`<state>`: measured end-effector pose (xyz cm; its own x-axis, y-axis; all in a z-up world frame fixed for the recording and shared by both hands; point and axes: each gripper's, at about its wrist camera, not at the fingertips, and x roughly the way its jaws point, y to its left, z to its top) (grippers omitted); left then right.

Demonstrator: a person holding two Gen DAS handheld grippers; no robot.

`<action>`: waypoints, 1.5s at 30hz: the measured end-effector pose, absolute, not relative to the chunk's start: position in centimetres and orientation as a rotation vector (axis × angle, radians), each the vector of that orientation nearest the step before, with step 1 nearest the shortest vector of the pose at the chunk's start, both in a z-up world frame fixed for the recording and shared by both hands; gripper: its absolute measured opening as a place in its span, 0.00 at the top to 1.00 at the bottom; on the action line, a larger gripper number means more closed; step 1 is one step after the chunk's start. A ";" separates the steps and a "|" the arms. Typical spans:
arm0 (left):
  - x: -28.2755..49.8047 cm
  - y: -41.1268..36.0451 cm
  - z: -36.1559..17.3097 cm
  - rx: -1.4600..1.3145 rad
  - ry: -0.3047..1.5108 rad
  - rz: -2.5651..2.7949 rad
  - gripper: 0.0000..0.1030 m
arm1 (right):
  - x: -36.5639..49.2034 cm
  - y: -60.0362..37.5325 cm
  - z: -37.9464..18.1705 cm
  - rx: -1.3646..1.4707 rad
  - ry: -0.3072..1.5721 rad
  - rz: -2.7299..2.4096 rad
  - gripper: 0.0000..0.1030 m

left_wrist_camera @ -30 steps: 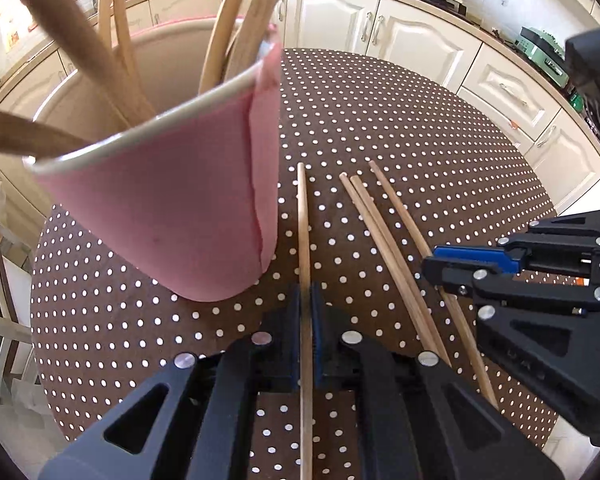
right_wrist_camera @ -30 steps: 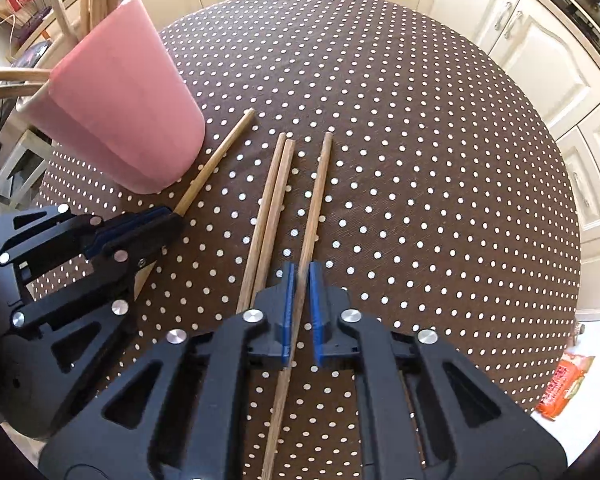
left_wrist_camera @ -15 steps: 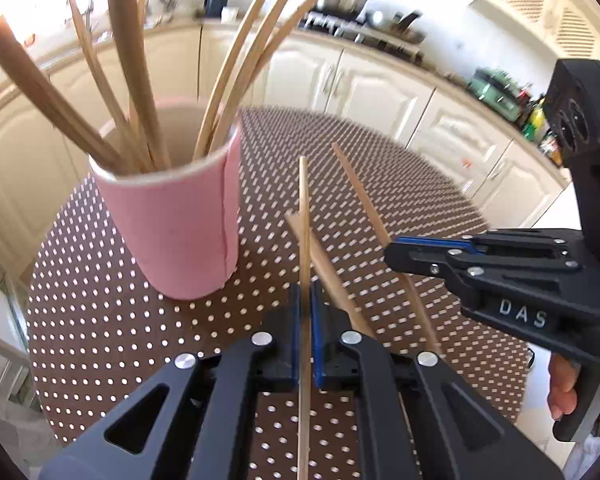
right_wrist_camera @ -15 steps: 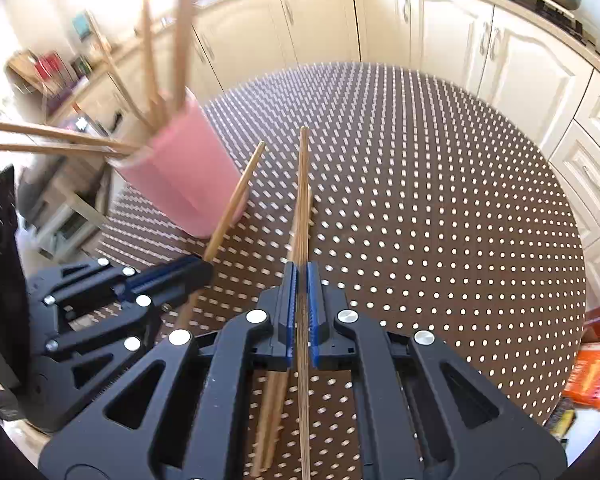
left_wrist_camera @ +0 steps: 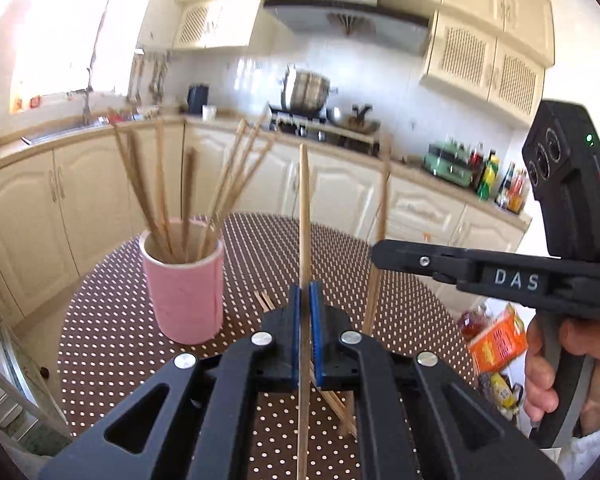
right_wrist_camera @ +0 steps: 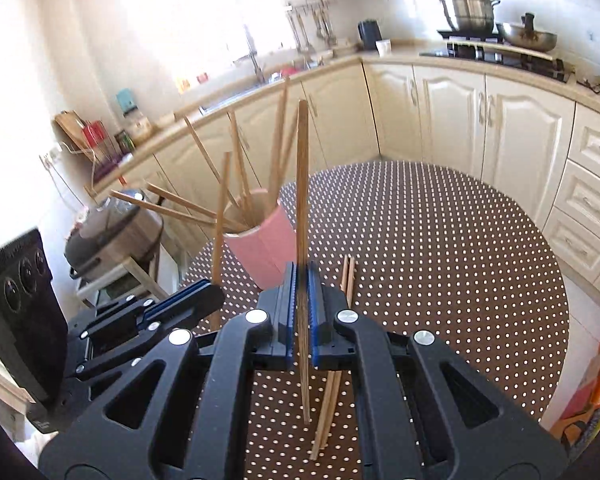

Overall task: Organize utensils
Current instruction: 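Lift the chopstick upright with the right gripper over the pink cup, then lower the chopstick into the pink cup and open the right gripper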

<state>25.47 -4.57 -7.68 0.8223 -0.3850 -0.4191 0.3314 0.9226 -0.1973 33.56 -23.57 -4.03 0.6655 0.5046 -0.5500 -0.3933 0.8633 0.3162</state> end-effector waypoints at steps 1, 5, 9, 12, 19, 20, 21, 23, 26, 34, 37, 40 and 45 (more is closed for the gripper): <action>25.0 -4.6 -7.4 -0.126 0.447 -0.384 0.94 | 33.2 -23.7 -3.6 0.182 0.653 0.511 0.94; 22.6 -2.9 -6.3 -0.165 0.346 -0.369 0.94 | 32.0 -23.6 -2.3 0.183 0.621 0.515 0.94; 20.8 -1.1 -5.0 -0.212 0.247 -0.350 0.94 | 31.9 -23.2 -1.5 0.182 0.597 0.525 0.94; 20.9 0.2 -4.1 -0.241 0.210 -0.317 0.95 | 32.1 -22.7 -1.0 0.175 0.577 0.526 0.94; 21.9 3.1 -1.7 -0.295 0.138 -0.268 0.95 | 32.9 -21.3 0.5 0.159 0.534 0.536 0.94; 22.2 3.5 -1.3 -0.297 0.123 -0.260 0.95 | 33.0 -21.1 0.7 0.157 0.522 0.535 0.94; 23.0 3.8 -0.8 -0.296 0.116 -0.254 0.95 | 33.3 -21.0 1.0 0.157 0.517 0.540 0.94; 24.1 4.5 0.1 -0.294 0.104 -0.239 0.95 | 33.8 -20.6 1.6 0.157 0.506 0.545 0.94; 25.8 5.3 1.1 -0.292 0.089 -0.227 0.95 | 34.6 -19.9 2.5 0.150 0.484 0.549 0.94; 30.6 5.4 1.9 -0.283 0.074 -0.197 0.94 | 36.7 -18.0 4.2 0.113 0.447 0.550 0.94; 32.4 5.0 1.8 -0.287 0.077 -0.186 0.95 | 37.3 -17.4 4.7 0.101 0.440 0.549 0.94; 33.8 4.6 1.7 -0.280 0.060 -0.152 0.94 | 37.8 -17.0 5.2 0.084 0.419 0.542 0.94; 35.9 4.3 1.4 -0.283 0.038 -0.126 0.94 | 39.0 -16.7 5.5 0.080 0.406 0.540 0.94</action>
<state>35.89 4.26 1.42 0.9914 -0.1296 -0.0201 0.1188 0.9523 -0.2811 38.97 -16.72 5.47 0.7804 0.5148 -0.3550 -0.4834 0.8567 0.1797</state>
